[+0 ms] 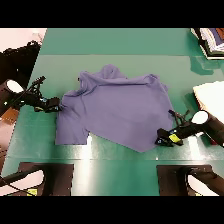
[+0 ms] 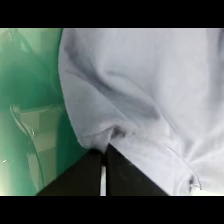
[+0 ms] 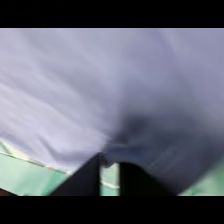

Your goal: Fold the shirts.

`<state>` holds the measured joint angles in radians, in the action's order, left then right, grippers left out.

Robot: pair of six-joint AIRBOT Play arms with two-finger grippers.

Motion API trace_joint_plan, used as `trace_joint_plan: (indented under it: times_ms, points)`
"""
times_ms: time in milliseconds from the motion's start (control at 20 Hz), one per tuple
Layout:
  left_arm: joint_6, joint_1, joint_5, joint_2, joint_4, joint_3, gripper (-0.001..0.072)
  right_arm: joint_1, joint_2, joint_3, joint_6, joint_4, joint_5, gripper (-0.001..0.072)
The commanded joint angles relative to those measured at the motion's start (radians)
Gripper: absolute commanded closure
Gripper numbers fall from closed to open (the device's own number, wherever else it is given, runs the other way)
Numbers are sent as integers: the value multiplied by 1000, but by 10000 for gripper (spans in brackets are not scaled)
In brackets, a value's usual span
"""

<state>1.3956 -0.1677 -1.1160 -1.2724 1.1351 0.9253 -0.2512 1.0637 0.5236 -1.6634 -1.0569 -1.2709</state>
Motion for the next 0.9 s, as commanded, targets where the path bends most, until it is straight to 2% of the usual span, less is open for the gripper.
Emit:
trace_joint_plan:
  times_ms: [0,100,350,600,850]
  points:
    - [-2,0,-21,16,0,2,685,-101,71,75,54,6,65,691]
    - [-1,0,-1,83,0,12,685,-124,51,135,74,-2,68,698]
    - [4,0,-33,360,0,200,685,-71,-138,420,75,-160,27,698]
    - [21,0,-53,563,-54,536,685,116,-302,826,109,-202,48,698]
    - [30,0,-51,606,-134,909,685,283,-360,1172,157,-201,47,698]
